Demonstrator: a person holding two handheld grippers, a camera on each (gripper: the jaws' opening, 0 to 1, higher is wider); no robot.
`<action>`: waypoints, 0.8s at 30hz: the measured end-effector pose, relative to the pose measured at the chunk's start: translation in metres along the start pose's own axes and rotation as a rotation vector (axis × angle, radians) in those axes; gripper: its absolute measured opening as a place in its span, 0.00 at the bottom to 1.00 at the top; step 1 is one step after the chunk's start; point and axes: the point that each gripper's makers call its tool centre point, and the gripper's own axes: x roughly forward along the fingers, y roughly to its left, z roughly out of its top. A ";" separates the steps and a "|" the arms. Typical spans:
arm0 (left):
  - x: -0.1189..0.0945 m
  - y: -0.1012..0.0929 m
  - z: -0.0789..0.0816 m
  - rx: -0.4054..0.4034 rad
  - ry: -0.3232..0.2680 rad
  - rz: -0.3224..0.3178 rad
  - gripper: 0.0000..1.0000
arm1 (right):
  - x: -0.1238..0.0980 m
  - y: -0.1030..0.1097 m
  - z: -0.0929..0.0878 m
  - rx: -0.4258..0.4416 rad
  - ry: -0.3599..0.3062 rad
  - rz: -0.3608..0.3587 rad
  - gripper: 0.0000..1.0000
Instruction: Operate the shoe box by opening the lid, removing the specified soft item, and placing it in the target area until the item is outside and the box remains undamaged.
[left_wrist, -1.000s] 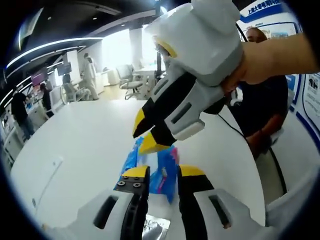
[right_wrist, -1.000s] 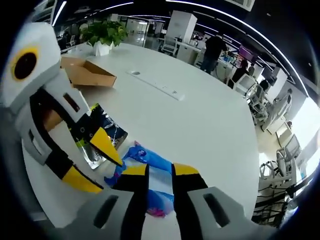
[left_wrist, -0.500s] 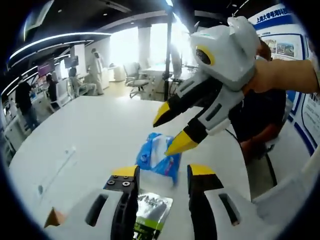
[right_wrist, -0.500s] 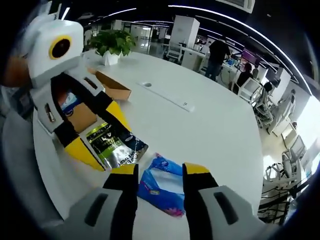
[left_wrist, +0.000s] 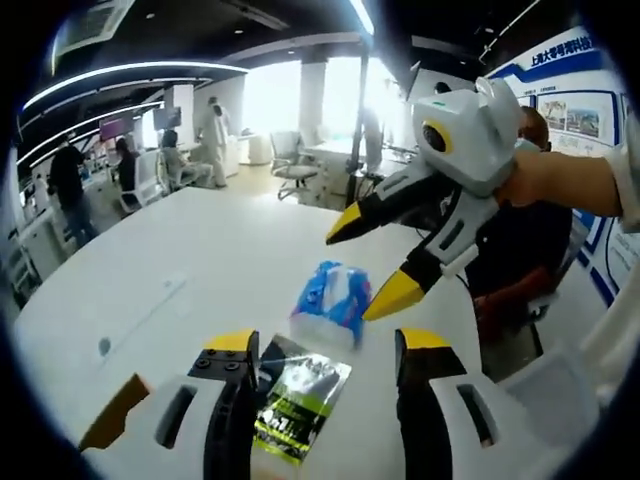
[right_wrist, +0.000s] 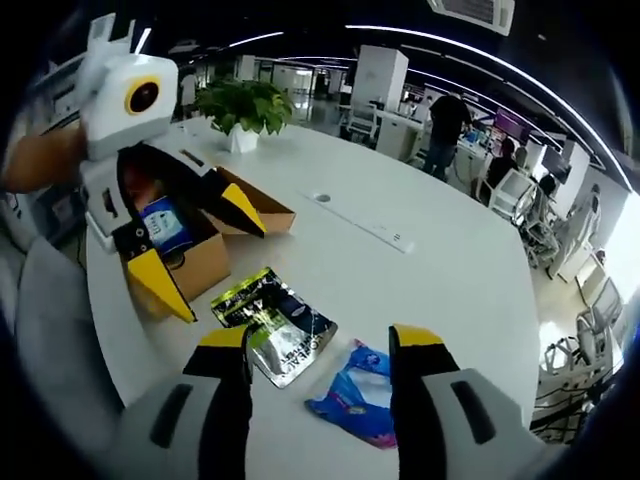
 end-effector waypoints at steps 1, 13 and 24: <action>-0.006 0.003 -0.001 -0.008 -0.001 0.013 0.57 | 0.000 0.004 0.004 0.001 -0.005 0.004 0.54; -0.062 0.026 -0.018 -0.058 -0.036 0.115 0.64 | 0.009 0.041 0.030 0.020 -0.053 0.061 0.62; -0.113 0.054 -0.050 -0.109 -0.053 0.245 0.67 | 0.022 0.063 0.043 0.033 -0.072 0.094 0.63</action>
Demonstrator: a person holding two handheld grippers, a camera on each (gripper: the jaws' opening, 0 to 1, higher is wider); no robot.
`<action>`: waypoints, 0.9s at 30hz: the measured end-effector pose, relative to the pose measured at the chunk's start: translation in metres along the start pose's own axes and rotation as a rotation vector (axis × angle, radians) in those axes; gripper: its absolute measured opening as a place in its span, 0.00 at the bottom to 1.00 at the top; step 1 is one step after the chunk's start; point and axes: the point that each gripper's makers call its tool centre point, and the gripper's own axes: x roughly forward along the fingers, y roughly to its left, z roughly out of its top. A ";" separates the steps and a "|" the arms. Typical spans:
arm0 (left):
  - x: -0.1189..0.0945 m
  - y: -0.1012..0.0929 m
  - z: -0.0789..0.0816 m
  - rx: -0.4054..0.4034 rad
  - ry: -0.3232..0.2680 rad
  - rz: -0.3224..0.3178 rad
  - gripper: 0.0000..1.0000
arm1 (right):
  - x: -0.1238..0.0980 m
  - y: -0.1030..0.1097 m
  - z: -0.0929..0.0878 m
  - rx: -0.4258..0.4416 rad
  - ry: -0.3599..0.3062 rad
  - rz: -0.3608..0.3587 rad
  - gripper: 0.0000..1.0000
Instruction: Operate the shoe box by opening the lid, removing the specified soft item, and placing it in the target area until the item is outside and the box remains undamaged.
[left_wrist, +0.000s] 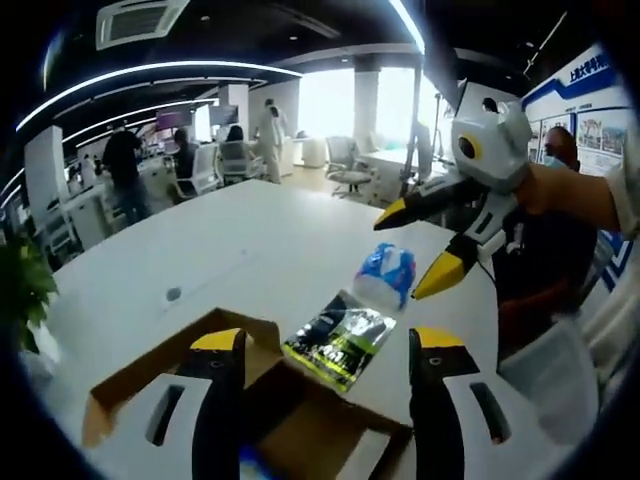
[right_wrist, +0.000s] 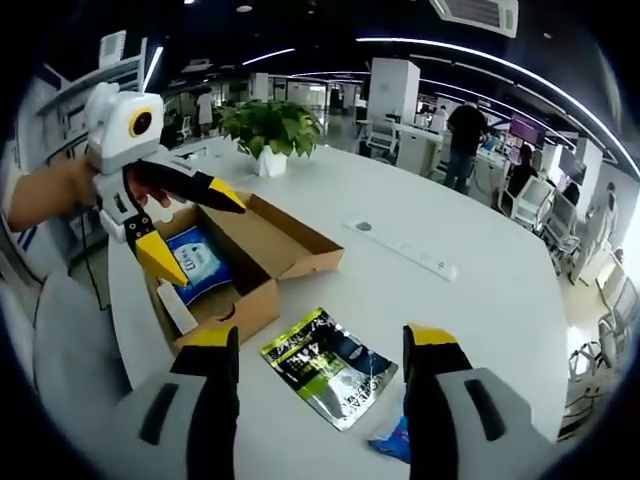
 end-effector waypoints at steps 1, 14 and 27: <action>-0.006 0.005 -0.004 -0.007 0.001 0.013 0.67 | 0.001 0.002 0.001 0.002 -0.003 0.004 0.64; -0.074 0.058 -0.041 -0.106 -0.001 0.176 0.69 | 0.019 0.026 0.014 0.013 -0.023 0.071 0.68; -0.118 0.079 -0.076 -0.138 0.029 0.265 0.71 | 0.045 0.055 0.016 0.048 -0.017 0.146 0.69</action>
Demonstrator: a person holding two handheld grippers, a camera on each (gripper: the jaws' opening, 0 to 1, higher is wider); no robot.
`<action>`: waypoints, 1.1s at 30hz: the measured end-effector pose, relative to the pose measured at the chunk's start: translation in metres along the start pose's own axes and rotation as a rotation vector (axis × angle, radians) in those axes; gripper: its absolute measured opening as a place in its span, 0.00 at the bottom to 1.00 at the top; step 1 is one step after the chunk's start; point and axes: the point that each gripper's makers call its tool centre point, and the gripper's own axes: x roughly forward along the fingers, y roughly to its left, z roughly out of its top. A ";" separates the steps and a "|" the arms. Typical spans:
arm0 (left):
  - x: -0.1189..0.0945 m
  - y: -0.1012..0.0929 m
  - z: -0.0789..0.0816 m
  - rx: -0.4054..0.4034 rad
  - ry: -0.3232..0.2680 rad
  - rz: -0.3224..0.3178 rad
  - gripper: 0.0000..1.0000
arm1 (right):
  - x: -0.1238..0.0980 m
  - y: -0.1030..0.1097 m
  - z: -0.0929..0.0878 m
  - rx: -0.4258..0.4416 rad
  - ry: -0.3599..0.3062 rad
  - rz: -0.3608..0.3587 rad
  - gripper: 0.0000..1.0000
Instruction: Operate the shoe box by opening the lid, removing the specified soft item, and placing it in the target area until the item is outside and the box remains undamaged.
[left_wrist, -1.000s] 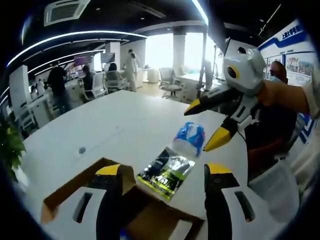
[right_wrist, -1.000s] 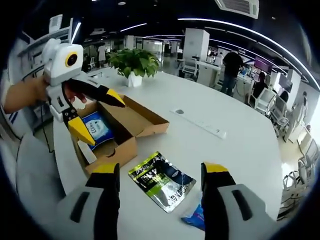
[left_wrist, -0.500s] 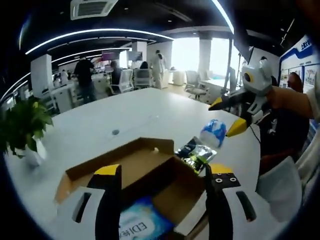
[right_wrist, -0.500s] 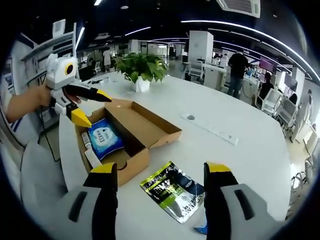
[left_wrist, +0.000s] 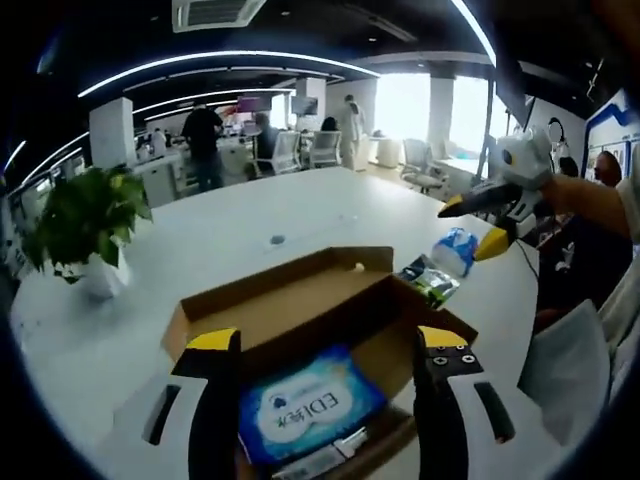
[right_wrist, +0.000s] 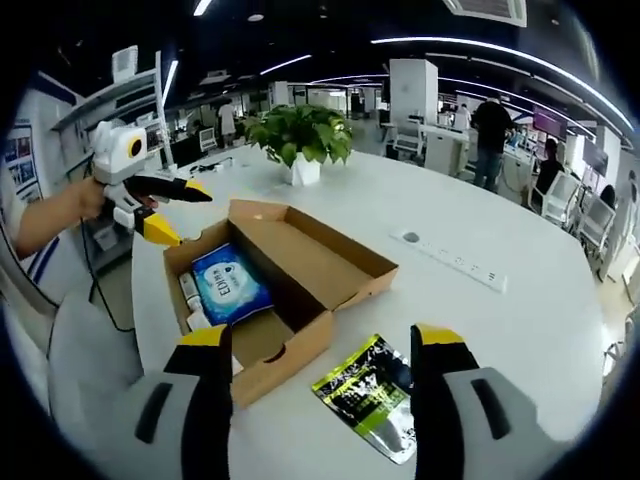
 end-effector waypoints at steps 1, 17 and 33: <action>-0.002 0.002 -0.004 -0.001 0.007 0.006 0.71 | 0.002 0.002 0.000 0.006 0.001 0.005 0.69; -0.038 0.041 -0.071 -0.087 0.090 0.130 0.68 | 0.043 0.038 -0.008 0.047 0.041 0.090 0.60; -0.051 0.065 -0.114 -0.229 0.182 0.240 0.39 | 0.088 0.071 -0.024 0.083 0.096 0.145 0.50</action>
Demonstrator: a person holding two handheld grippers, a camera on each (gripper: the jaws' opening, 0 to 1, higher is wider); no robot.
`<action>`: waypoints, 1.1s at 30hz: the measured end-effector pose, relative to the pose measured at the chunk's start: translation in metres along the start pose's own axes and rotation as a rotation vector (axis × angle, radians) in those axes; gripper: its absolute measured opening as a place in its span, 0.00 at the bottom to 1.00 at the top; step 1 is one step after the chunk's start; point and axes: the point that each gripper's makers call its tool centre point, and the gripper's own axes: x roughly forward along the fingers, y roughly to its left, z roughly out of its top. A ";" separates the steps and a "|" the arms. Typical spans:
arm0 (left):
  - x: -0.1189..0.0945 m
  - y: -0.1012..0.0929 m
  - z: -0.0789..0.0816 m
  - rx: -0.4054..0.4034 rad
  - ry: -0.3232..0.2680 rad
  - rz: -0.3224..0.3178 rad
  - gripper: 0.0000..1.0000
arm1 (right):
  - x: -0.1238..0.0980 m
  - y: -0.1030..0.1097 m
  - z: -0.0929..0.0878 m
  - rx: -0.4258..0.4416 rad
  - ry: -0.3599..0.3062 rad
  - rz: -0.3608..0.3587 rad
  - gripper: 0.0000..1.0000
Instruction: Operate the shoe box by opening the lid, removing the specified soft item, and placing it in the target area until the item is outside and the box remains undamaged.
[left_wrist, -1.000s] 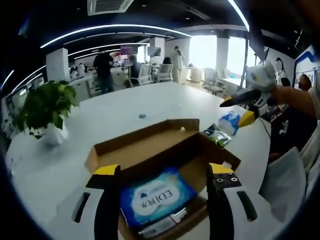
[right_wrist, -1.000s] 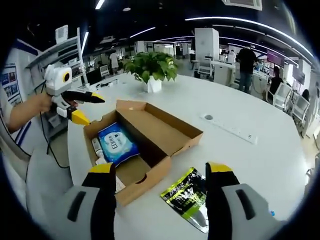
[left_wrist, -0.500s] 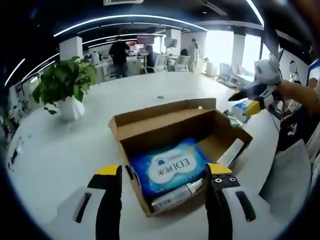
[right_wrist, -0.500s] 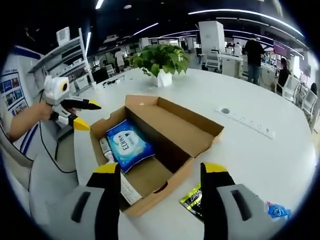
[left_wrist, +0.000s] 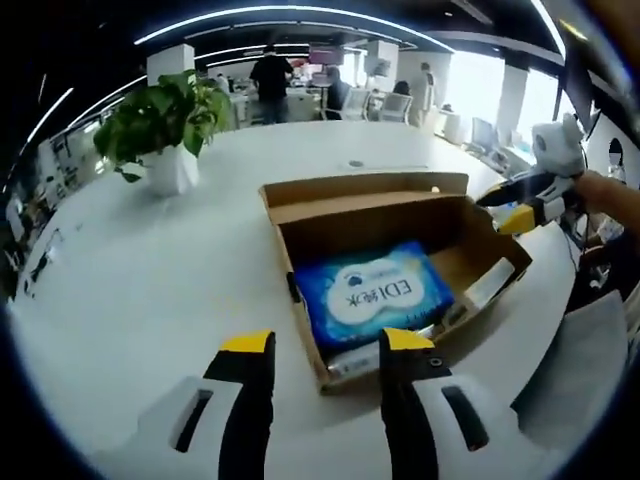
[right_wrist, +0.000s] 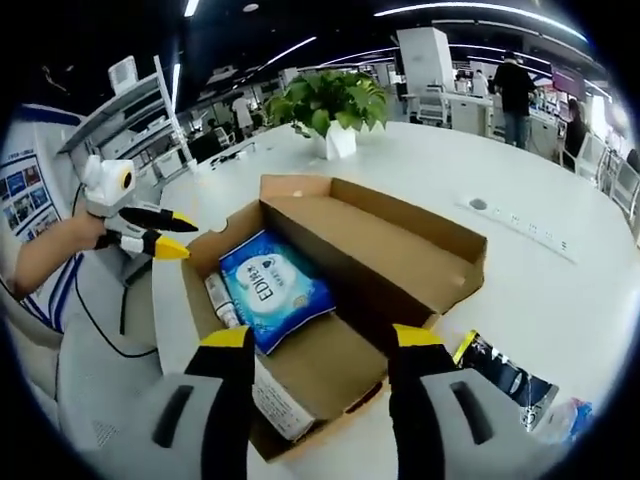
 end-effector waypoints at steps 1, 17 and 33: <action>0.000 0.001 -0.001 -0.006 0.002 0.005 0.37 | 0.004 0.002 -0.001 -0.001 0.006 0.002 0.49; 0.002 0.001 -0.014 -0.114 0.011 0.015 0.06 | 0.052 0.020 -0.017 -0.010 0.108 0.042 0.30; 0.002 0.000 -0.015 -0.112 0.013 0.017 0.04 | 0.085 0.027 -0.030 0.022 0.186 0.036 0.18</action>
